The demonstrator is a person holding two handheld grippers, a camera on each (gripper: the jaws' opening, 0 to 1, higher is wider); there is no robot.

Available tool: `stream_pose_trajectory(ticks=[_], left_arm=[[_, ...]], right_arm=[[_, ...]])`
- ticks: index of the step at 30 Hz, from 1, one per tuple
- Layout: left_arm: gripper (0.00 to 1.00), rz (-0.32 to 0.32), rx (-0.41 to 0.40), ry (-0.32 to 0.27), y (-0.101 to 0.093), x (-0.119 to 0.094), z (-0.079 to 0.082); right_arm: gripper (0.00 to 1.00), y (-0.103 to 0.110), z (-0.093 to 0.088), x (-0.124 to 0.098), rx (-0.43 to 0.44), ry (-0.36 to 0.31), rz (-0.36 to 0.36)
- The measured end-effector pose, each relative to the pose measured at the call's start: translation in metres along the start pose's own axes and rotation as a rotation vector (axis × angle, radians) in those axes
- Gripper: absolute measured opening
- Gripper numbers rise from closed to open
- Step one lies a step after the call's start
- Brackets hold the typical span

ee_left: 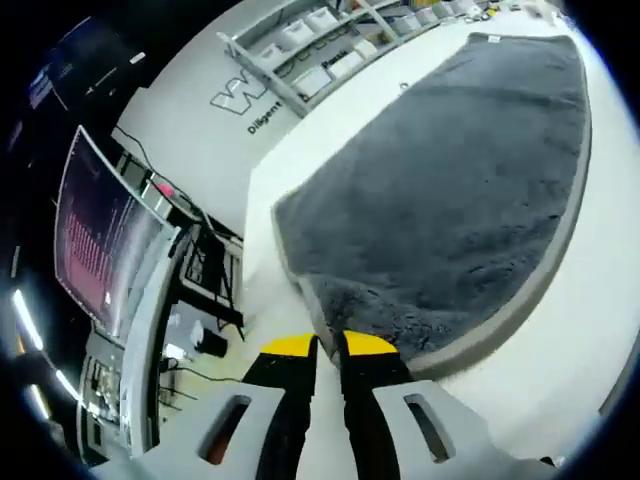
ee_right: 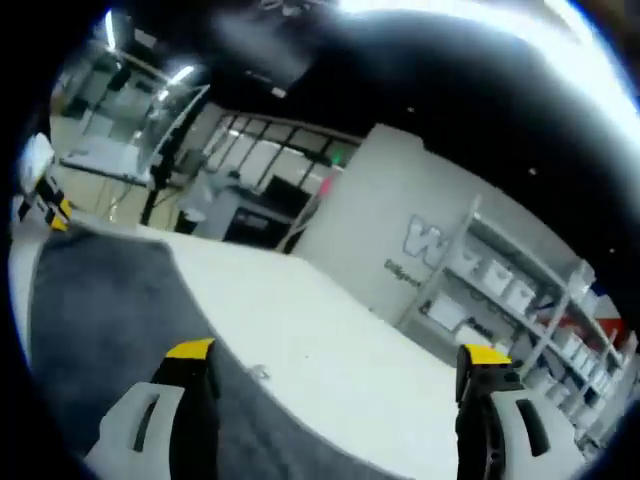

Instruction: Open the folded towel by lifting each exposed corner and separating the folded layers until the towel lies flat within the target outline without major curled edges

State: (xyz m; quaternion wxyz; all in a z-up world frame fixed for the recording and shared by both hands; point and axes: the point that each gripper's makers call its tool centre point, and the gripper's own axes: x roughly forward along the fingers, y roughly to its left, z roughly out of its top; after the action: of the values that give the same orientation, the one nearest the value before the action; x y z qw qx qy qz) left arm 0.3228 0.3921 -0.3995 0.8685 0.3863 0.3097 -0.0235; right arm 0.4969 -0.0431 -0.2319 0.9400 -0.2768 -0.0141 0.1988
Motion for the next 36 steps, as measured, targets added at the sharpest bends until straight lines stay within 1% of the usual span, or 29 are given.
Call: stream_pose_trajectory(ticks=[1, 3, 5, 7, 10, 13, 16, 19, 21, 22, 24, 27, 29, 32, 34, 36], left_arm=[[0.09, -0.003, 0.001, 0.003, -0.003, -0.001, -0.002], [0.09, -0.003, 0.001, 0.019, -0.006, -0.004, -0.007], [0.1, 0.019, 0.002, 0.04, -0.005, -0.006, -0.014], [0.13, 0.053, -0.009, 0.027, -0.003, -0.008, -0.014], [0.15, 0.073, -0.033, 0.026, -0.001, -0.009, -0.015], [0.22, 0.111, -0.061, 0.03, 0.005, -0.015, -0.019], [0.26, 0.134, -0.109, 0.016, 0.009, -0.02, -0.025], [0.26, 0.129, -0.168, -0.015, 0.007, -0.022, -0.027], [0.25, 0.126, -0.184, -0.032, 0.008, -0.022, -0.029], [0.25, 0.115, -0.208, -0.046, 0.007, -0.022, -0.029], [0.26, 0.111, -0.239, -0.052, 0.008, -0.024, -0.032], [0.33, 0.116, -0.286, -0.067, 0.015, -0.029, -0.038], [0.39, 0.104, -0.311, -0.083, 0.016, -0.035, -0.041], [0.5, 0.111, -0.327, -0.097, 0.02, -0.039, -0.047], [0.59, 0.118, -0.304, -0.104, 0.021, -0.042, -0.049], [0.68, 0.073, -0.325, -0.147, 0.014, -0.045, -0.043]], right_arm=[[0.98, -0.009, -0.009, -0.013, 0.019, 0.005, -0.023], [0.99, -0.019, -0.022, -0.03, 0.05, 0.017, -0.044], [0.99, -0.029, -0.035, -0.045, 0.076, 0.02, -0.069], [0.99, -0.036, -0.05, -0.054, 0.096, 0.033, -0.084], [0.99, -0.042, -0.072, -0.065, 0.15, 0.066, -0.099], [0.99, -0.045, -0.081, -0.076, 0.175, 0.065, -0.106], [0.99, -0.051, -0.092, -0.089, 0.204, 0.065, -0.119], [0.99, -0.06, -0.101, -0.101, 0.242, 0.057, -0.141], [0.99, -0.061, -0.112, -0.109, 0.26, 0.058, -0.145], [0.99, -0.059, -0.118, -0.113, 0.26, 0.067, -0.143], [0.99, -0.059, -0.128, -0.121, 0.237, 0.085, -0.147], [0.99, -0.065, -0.136, -0.137, 0.218, 0.074, -0.176], [0.99, -0.071, -0.144, -0.145, 0.236, 0.071, -0.19], [0.99, -0.078, -0.155, -0.154, 0.266, 0.082, -0.201], [0.99, -0.085, -0.162, -0.162, 0.271, 0.089, -0.216], [0.99, -0.092, -0.168, -0.171, 0.286, 0.093, -0.231]])
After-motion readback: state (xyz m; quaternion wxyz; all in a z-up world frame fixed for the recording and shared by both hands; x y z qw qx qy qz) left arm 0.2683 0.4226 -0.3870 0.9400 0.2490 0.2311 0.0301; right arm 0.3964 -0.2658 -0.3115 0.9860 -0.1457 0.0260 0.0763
